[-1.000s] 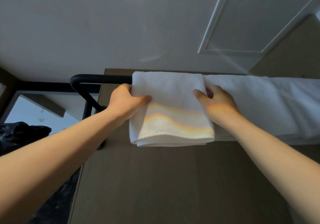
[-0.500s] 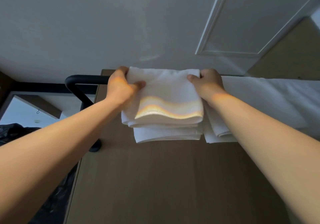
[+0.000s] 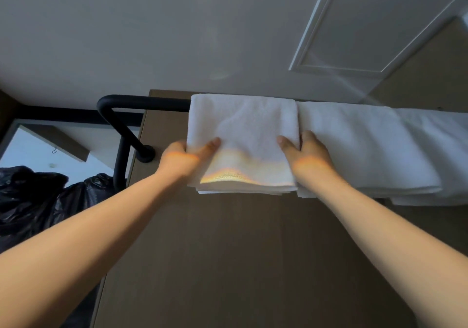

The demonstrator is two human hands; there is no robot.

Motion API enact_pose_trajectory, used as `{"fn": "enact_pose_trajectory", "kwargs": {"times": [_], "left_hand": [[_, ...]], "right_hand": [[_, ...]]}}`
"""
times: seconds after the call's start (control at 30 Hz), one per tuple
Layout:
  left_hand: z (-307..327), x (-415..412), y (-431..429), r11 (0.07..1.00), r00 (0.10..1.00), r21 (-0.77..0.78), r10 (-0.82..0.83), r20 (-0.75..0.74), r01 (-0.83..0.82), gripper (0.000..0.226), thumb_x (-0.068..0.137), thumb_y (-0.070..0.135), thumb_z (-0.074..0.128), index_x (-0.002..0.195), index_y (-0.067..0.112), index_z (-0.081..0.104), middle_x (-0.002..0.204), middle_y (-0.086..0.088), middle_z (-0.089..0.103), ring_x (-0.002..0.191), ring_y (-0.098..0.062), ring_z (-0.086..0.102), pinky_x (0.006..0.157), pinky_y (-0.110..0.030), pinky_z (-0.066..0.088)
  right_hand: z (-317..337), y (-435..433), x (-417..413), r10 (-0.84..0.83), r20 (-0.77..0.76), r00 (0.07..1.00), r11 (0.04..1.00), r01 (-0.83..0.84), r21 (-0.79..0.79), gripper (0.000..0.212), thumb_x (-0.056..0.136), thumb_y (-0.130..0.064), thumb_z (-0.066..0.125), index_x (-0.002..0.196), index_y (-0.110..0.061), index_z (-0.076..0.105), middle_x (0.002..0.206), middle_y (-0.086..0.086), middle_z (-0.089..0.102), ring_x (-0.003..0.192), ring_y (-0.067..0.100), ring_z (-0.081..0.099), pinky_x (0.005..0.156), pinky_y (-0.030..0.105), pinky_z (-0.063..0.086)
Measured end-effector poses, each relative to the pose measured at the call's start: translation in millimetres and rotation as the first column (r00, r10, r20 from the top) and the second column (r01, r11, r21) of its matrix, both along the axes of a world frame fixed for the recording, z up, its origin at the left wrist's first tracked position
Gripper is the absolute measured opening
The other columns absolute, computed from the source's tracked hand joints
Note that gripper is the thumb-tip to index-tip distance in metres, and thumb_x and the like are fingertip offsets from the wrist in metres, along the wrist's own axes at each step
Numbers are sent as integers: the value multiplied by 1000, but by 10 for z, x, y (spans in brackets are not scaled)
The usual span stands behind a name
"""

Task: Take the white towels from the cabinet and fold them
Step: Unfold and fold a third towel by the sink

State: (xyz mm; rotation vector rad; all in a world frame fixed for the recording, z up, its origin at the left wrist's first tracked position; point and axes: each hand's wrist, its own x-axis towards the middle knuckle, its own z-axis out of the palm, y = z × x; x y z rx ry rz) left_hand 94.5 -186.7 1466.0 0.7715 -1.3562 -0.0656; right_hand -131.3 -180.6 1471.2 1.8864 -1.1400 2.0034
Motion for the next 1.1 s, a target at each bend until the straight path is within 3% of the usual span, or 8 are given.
{"fn": "enact_pose_trajectory", "kwargs": {"times": [0.13,0.27,0.37,0.53,0.63,0.77,0.93,1.1], "left_hand": [[-120,39,-74,982,984,85,-174,30,171,62,64,66,69,99,16,67,97,-1,73,88,-19,70,81,-30,56],[-184,86,-122,935,939,147,-336,71,323,63,66,65,68,102,13,70,95,-2,76,85,-17,73,66,-25,55],[-258,135,-159,930,925,122,-362,116,348,59,71,64,70,96,10,73,90,-4,76,80,-19,73,60,-23,54],[-336,131,-156,934,922,100,-356,150,344,48,68,64,75,72,17,77,71,-5,71,66,-18,68,61,-28,56],[-379,150,-146,927,923,111,-369,104,358,71,59,61,79,90,-2,71,96,-27,69,93,-42,68,92,-55,50],[-398,171,-129,922,919,94,-384,91,376,72,55,58,81,94,-2,70,105,-26,67,102,-43,63,96,-60,47],[-433,179,-184,928,925,59,-371,78,367,67,55,60,82,91,4,72,99,-18,71,95,-34,69,84,-46,58],[-457,147,-215,881,881,66,-471,45,468,52,69,45,77,98,3,70,101,-11,74,91,-21,72,70,-26,58]], "right_hand": [[-355,-27,-13,179,2,984,984,-179,15,34,96,-39,56,107,-7,54,109,8,62,93,25,63,70,30,49],[-441,-68,-23,263,38,964,965,-263,12,33,96,-36,58,102,-3,58,97,17,66,63,20,65,47,19,49],[-445,-116,-38,250,36,967,968,-250,-25,32,95,-38,59,95,-5,60,93,12,66,63,15,60,44,13,43],[-456,-215,7,191,60,980,981,-189,-34,40,95,-44,56,98,-4,61,95,14,66,84,32,65,78,46,55],[-543,-280,56,178,91,980,984,-173,-51,46,95,-46,53,92,0,56,86,22,64,81,38,63,75,45,51],[-615,-334,81,189,135,973,982,-184,-49,43,96,-46,54,74,-9,46,79,14,56,82,38,61,75,45,50],[-615,-366,99,406,240,882,899,-433,71,40,96,-49,51,118,-16,56,116,4,61,111,24,59,102,47,47],[-632,-340,72,512,261,818,836,-544,69,24,97,-45,51,118,-32,50,118,-7,60,118,18,56,106,45,44]]}}
